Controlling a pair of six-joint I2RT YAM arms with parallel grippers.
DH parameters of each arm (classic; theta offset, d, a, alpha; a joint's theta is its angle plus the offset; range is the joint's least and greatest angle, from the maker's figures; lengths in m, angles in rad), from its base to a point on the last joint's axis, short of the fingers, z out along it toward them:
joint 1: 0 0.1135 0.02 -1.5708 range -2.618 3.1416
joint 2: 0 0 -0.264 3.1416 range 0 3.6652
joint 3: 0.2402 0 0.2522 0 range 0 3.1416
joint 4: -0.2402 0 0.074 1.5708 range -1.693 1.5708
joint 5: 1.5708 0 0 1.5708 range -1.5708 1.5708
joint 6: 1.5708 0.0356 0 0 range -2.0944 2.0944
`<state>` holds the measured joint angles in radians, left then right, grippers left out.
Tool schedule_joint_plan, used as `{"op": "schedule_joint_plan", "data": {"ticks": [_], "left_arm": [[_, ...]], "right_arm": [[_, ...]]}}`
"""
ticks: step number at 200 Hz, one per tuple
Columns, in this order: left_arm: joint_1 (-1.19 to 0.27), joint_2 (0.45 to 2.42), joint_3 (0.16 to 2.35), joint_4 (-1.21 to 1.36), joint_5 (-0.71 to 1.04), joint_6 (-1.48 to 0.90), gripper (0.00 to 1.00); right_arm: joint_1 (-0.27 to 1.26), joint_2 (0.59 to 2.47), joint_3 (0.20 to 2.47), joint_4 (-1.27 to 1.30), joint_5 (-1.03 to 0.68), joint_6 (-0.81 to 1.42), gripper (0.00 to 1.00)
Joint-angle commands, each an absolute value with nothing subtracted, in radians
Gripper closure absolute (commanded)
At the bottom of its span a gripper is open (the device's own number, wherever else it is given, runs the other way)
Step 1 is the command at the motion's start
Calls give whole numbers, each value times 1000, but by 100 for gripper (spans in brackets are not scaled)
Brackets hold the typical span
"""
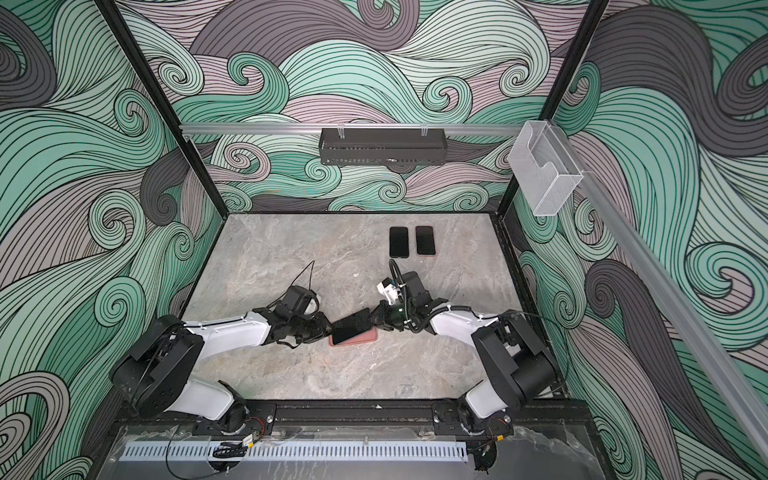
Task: Put the phone into the phone case
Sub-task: 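Press the phone edge into the case rim with the left gripper while right holds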
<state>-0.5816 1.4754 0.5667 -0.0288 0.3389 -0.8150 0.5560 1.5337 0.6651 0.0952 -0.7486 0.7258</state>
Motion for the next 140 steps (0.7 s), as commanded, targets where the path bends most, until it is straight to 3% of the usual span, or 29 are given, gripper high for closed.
{"op": "schedule_joint_plan", "data": {"ticks": [1,121,140], "left_arm": [[-598,1510,559,14,364,-811,71],[-603,1503,557,57,378,-822,69],[-603,1505,566,51,379,-817,74]], "right_arm": [[592,1582,658,120,-754,744,100],[630,1679,650,143,-752,734,100],[629,1676,654,107,-740,715,100]]}}
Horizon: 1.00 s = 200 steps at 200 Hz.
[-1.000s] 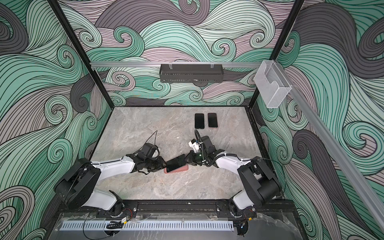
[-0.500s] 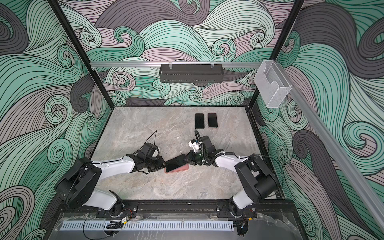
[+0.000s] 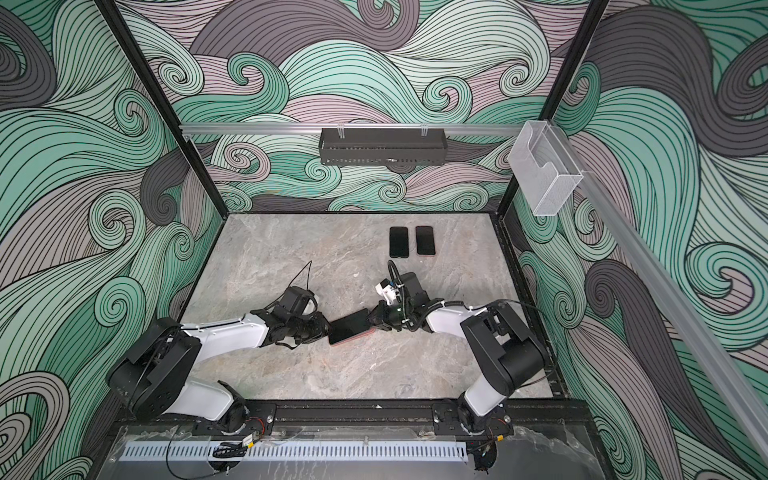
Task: Put the phone into the phone case
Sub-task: 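Press the phone edge into the case rim with the left gripper while right holds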
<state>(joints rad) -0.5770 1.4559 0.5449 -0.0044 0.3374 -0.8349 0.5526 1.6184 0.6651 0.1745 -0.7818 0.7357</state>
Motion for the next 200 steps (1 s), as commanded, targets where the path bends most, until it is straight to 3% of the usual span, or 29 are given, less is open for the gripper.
{"op": "schedule_joint_plan", "data": {"ticks": [1,21,96,200], "left_arm": [[-603,1505,566,51,379,-816,74],[-603,1507,563,47,378,-817,77],[-603,1524,545,37,373,-816,81],[-603,1539,567,10,383,-811,83]], "right_arm": [[629,1675,655,106,-739,715,100],[629,1669,665,45,-715,680,100],[641,1652,757,-231,-585,543,83],[686,1653,841,-389,-413,519,76]]}}
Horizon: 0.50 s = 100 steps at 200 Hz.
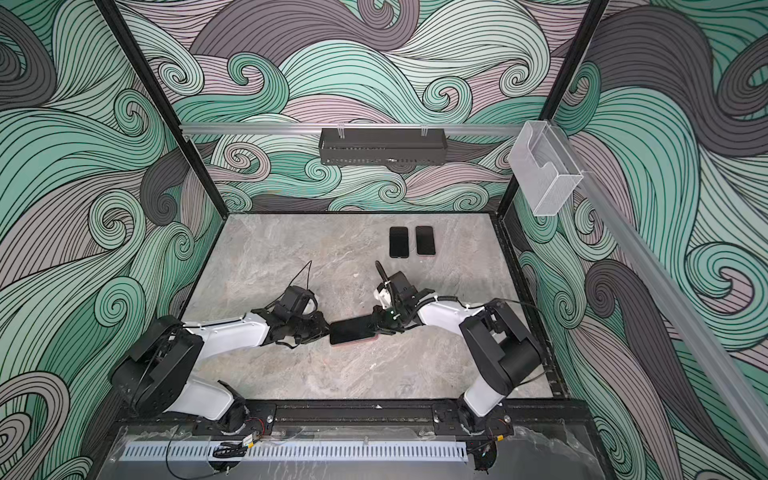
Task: Put the phone into the phone case
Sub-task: 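Press the phone edge into the case rim with the left gripper while right holds, then press the black phone flat into the pink case with both grippers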
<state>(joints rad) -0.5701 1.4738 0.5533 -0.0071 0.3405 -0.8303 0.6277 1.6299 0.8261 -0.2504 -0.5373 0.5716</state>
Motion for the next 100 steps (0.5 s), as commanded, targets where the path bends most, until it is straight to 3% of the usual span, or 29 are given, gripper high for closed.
{"op": "schedule_joint_plan", "data": {"ticks": [1,100], "left_arm": [[-603,1539,568,9,383,-811,83],[-604,1516,573,-17,373,-805,83]], "right_arm": [[687,1653,842,-394,-411,520,76],[724,1660,917,-534,-251,476,65]]}}
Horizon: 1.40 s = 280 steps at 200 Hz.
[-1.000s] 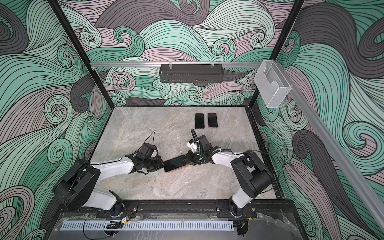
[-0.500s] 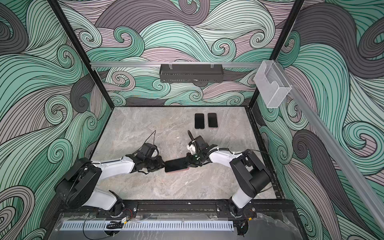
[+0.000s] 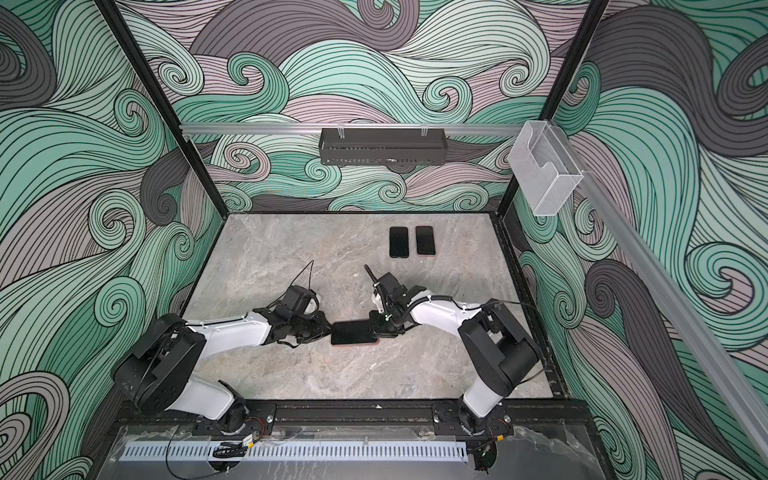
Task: Put the phone into the phone case
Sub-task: 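Press the black phone flat into the pink case with both grippers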
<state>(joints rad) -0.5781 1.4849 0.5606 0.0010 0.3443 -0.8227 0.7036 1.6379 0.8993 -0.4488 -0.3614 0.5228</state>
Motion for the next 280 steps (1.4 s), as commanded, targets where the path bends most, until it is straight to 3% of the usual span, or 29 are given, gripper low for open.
{"op": "schedule_joint_plan", "data": {"ticks": [1,85,140,210,280], "left_arm": [[-603,1516,573,-18,373,-805,83],[-603,1491,598,-60,362,-795,82],[-604,1429,613,-128,369,-776,64],[-604,1460,610,-130,426,-730,65],[-622,1528,618,-86,445,-738,73]], "right_arm": [[724,1660,918,-536,-250,476,65],[727,1635,959,-603,-193,435,61],[737,1624,944,-603,-219,424,71],[744,1648,922,-572,-255,425,78],[760,1681,900,-544,-288,435,83]]}}
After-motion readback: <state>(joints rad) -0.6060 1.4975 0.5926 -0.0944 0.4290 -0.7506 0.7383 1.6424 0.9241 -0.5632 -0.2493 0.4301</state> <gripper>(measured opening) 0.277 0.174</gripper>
